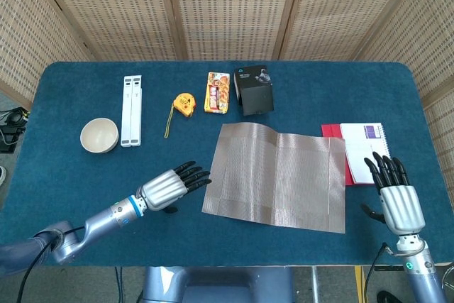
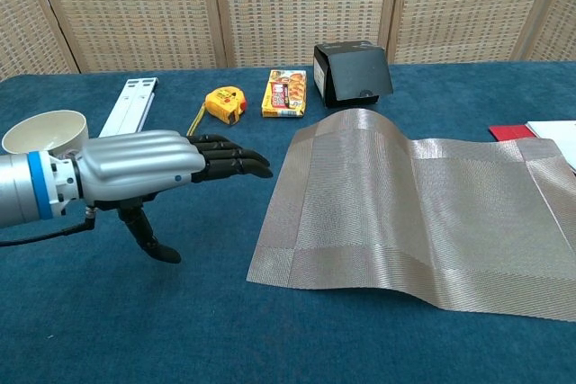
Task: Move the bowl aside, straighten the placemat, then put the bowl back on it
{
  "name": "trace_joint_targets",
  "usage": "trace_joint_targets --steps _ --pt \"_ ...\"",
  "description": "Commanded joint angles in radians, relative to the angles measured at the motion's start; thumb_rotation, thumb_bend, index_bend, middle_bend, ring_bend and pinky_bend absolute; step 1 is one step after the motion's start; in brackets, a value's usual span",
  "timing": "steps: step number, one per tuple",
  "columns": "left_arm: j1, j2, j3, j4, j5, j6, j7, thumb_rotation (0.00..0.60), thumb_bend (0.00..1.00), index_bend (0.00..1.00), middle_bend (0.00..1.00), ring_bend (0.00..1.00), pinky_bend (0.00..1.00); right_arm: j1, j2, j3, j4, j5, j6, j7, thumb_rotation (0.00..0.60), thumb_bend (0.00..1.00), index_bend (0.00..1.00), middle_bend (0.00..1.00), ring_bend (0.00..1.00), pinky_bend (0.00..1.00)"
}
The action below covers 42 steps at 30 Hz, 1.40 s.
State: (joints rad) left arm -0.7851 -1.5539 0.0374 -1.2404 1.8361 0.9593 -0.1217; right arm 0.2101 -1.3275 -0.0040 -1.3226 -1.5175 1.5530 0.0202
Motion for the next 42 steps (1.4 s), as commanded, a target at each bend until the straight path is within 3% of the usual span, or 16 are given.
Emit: trace_joint_targets --steps 1,10,29,42 --pt "-0.021 -0.044 0.004 0.034 -0.014 -0.021 -0.007 0.6 0.0 0.06 0.0 0.0 0.0 -0.003 0.003 0.002 -0.001 -0.009 -0.003 0.004 0.6 0.0 0.01 0.0 0.0 0.0" --pt "-0.076 -0.139 0.007 0.108 -0.032 -0.062 -0.023 0.6 0.0 0.12 0.0 0.0 0.0 -0.011 0.005 0.014 -0.003 -0.027 -0.005 0.002 0.6 0.0 0.01 0.0 0.0 0.0" --pt "-0.145 -0.224 -0.025 0.143 -0.112 -0.122 0.057 0.6 0.0 0.16 0.0 0.0 0.0 -0.027 0.02 0.026 -0.027 -0.063 -0.004 0.011 0.6 0.0 0.01 0.0 0.0 0.0" --pt "-0.162 -0.234 -0.022 0.132 -0.14 -0.116 0.084 0.6 0.39 0.25 0.0 0.0 0.0 -0.038 0.025 0.042 -0.037 -0.058 -0.011 0.003 0.6 0.0 0.0 0.0 0.0 0.0"
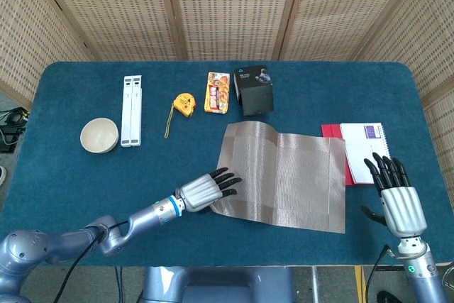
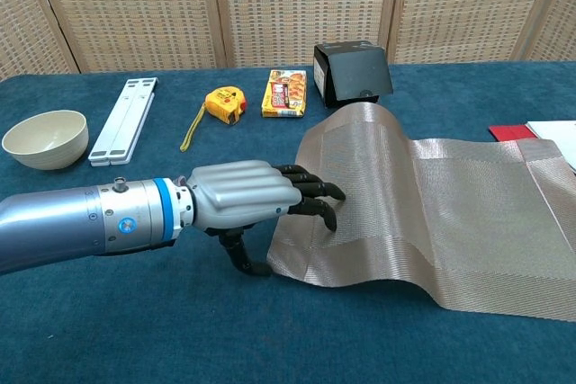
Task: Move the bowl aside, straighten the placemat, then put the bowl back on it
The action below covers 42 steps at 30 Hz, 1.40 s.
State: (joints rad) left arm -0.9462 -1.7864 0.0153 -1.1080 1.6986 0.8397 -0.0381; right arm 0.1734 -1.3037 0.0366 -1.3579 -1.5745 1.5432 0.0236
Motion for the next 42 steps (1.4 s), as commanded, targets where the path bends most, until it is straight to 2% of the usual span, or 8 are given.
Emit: trace_joint_targets --steps 1,9,17,20,28,33,42 --pt "-0.001 -0.002 0.001 0.0 -0.004 0.005 0.001 0.6 0.41 0.26 0.0 0.0 0.0 -0.001 0.002 0.002 -0.002 -0.003 0.0 -0.002 0.6 0.0 0.0 0.0 0.0 0.0" --pt "0.003 -0.021 -0.004 0.016 -0.012 0.045 -0.005 0.6 0.46 0.37 0.0 0.0 0.0 -0.005 0.004 0.004 -0.003 -0.017 0.006 0.002 0.6 0.0 0.0 0.0 0.0 0.0" --pt "0.011 -0.051 -0.012 0.051 -0.019 0.087 -0.012 0.6 0.48 0.66 0.0 0.0 0.0 -0.008 0.007 0.005 -0.005 -0.034 0.016 0.01 0.6 0.0 0.0 0.0 0.0 0.0" --pt "0.016 -0.064 -0.014 0.066 -0.022 0.104 -0.014 0.6 0.48 0.7 0.0 0.0 0.0 -0.009 0.008 0.005 -0.005 -0.04 0.02 0.014 0.6 0.0 0.0 0.0 0.0 0.0" --pt "0.032 -0.062 -0.011 0.062 -0.028 0.133 -0.017 0.6 0.48 0.74 0.0 0.0 0.0 -0.011 0.013 0.006 -0.009 -0.048 0.025 0.024 0.6 0.0 0.0 0.0 0.0 0.0" --pt "0.067 -0.017 -0.004 -0.002 -0.052 0.149 0.045 0.6 0.48 0.75 0.0 0.0 0.0 -0.014 0.017 0.006 -0.012 -0.054 0.031 0.027 0.6 0.0 0.0 0.0 0.0 0.0" --pt "0.162 0.162 0.038 -0.292 -0.13 0.155 0.232 0.6 0.49 0.76 0.0 0.0 0.0 -0.02 0.023 0.004 -0.024 -0.069 0.045 0.026 0.6 0.0 0.0 0.0 0.0 0.0"
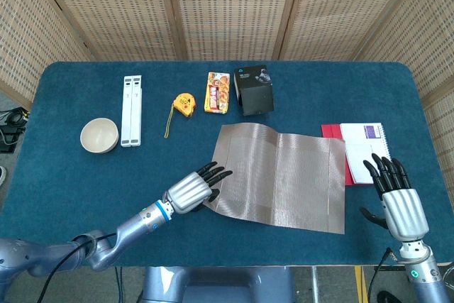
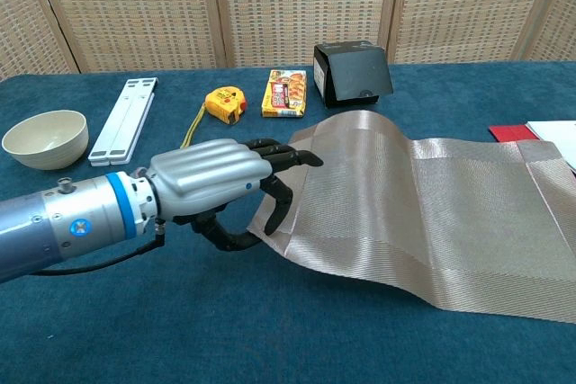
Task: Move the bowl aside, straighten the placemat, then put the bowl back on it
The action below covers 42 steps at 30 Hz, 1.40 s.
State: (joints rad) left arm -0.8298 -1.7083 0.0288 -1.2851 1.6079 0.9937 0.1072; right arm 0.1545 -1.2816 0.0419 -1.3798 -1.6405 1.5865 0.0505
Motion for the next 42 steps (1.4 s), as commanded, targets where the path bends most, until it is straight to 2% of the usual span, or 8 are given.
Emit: trace_joint_targets --steps 1,16,31,33,35,37,38,42 --pt "0.052 0.102 0.03 -0.14 -0.045 0.001 0.113 0.6 0.49 0.76 0.0 0.0 0.0 -0.001 0.001 -0.002 -0.004 -0.005 0.002 -0.002 0.6 0.0 0.0 0.0 0.0 0.0" --pt "0.122 0.296 0.156 -0.44 -0.104 -0.08 0.331 0.6 0.49 0.76 0.0 0.0 0.0 -0.009 0.008 -0.006 -0.024 -0.031 0.022 -0.014 0.6 0.0 0.0 0.0 0.0 0.0" --pt "0.127 0.305 0.141 -0.462 -0.103 -0.117 0.338 0.6 0.49 0.76 0.0 0.0 0.0 -0.012 0.009 -0.004 -0.029 -0.036 0.022 -0.02 0.6 0.0 0.0 0.0 0.0 0.0" --pt "0.124 0.315 0.144 -0.464 -0.1 -0.127 0.337 0.6 0.44 0.7 0.0 0.0 0.0 -0.012 0.009 -0.004 -0.029 -0.036 0.021 -0.019 0.6 0.0 0.0 0.0 0.0 0.0" --pt "0.115 0.335 0.148 -0.472 -0.092 -0.146 0.321 0.6 0.18 0.4 0.0 0.0 0.0 -0.012 0.009 -0.003 -0.028 -0.035 0.02 -0.019 0.6 0.0 0.0 0.0 0.0 0.0" --pt "0.106 0.351 0.15 -0.48 -0.082 -0.159 0.286 0.6 0.01 0.1 0.0 0.0 0.0 -0.012 0.009 -0.003 -0.028 -0.035 0.02 -0.019 0.6 0.0 0.0 0.0 0.0 0.0" --pt "0.104 0.364 0.149 -0.484 -0.071 -0.158 0.25 0.6 0.0 0.03 0.0 0.0 0.0 -0.012 0.009 -0.003 -0.03 -0.036 0.019 -0.02 0.6 0.0 0.0 0.0 0.0 0.0" --pt "0.104 0.4 0.151 -0.481 -0.002 -0.116 0.116 0.6 0.0 0.0 0.0 0.0 0.0 -0.012 0.009 -0.004 -0.03 -0.036 0.017 -0.023 0.6 0.0 0.0 0.0 0.0 0.0"
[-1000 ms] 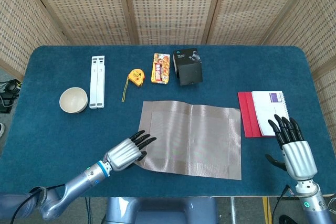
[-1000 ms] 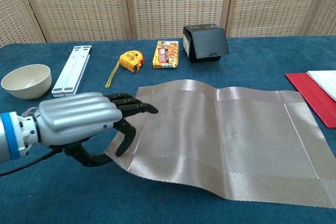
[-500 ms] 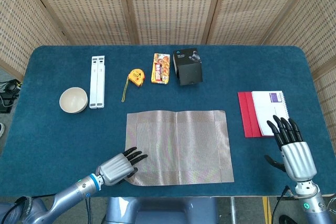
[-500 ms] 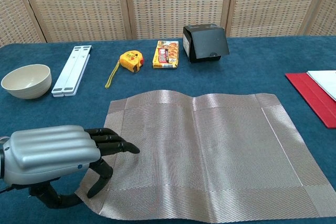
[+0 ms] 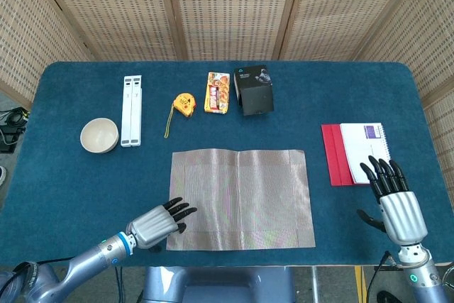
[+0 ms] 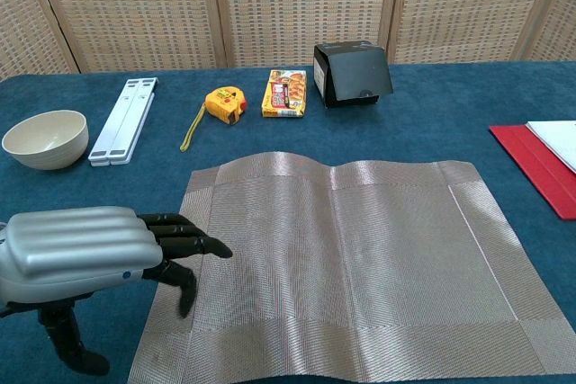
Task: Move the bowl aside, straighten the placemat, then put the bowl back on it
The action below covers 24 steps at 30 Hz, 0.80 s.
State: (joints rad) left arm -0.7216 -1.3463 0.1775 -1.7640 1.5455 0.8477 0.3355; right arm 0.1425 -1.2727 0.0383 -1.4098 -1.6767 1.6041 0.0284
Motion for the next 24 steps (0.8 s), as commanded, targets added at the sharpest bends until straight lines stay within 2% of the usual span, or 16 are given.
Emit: trace_joint_targets --steps 1,5,10,15,16,17,22,24 --pt "-0.002 0.05 -0.001 0.001 0.078 0.051 -0.144 0.6 0.0 0.0 0.0 0.0 0.0 0.0 -0.001 0.0 0.0 0.0 -0.001 -0.001 0.6 0.0 0.0 0.0 0.0 0.0" --pt "0.017 0.095 -0.045 0.031 0.103 0.158 -0.231 0.6 0.0 0.0 0.0 0.0 0.0 0.0 -0.002 -0.002 -0.001 -0.004 -0.002 -0.004 0.6 0.0 0.0 0.0 0.0 0.0" --pt "0.043 0.124 -0.122 0.083 0.051 0.248 -0.253 0.6 0.0 0.0 0.0 0.0 0.0 0.001 -0.005 -0.004 -0.002 -0.006 -0.006 -0.009 0.6 0.0 0.0 0.0 0.0 0.0" --pt "0.091 0.121 -0.199 0.161 -0.104 0.299 -0.173 0.6 0.0 0.0 0.0 0.0 0.0 0.002 -0.007 -0.005 -0.002 -0.007 -0.01 -0.014 0.6 0.0 0.0 0.0 0.0 0.0" --pt "0.124 0.107 -0.222 0.247 -0.214 0.305 -0.148 0.6 0.0 0.0 0.0 0.0 0.0 0.004 -0.009 -0.007 0.001 -0.008 -0.016 -0.018 0.6 0.0 0.0 0.0 0.0 0.0" --pt "0.138 0.081 -0.233 0.292 -0.263 0.303 -0.146 0.6 0.0 0.0 0.0 0.0 0.0 0.005 -0.011 -0.007 0.003 -0.007 -0.019 -0.02 0.6 0.0 0.0 0.0 0.0 0.0" --pt "0.184 0.038 -0.252 0.423 -0.375 0.263 -0.209 0.6 0.0 0.0 0.0 0.0 0.0 0.007 -0.015 -0.008 0.006 -0.007 -0.025 -0.025 0.6 0.0 0.0 0.0 0.0 0.0" --pt "0.186 0.021 -0.265 0.492 -0.43 0.205 -0.238 0.6 0.0 0.0 0.0 0.0 0.0 0.008 -0.017 -0.01 0.006 -0.007 -0.029 -0.026 0.6 0.0 0.0 0.0 0.0 0.0"
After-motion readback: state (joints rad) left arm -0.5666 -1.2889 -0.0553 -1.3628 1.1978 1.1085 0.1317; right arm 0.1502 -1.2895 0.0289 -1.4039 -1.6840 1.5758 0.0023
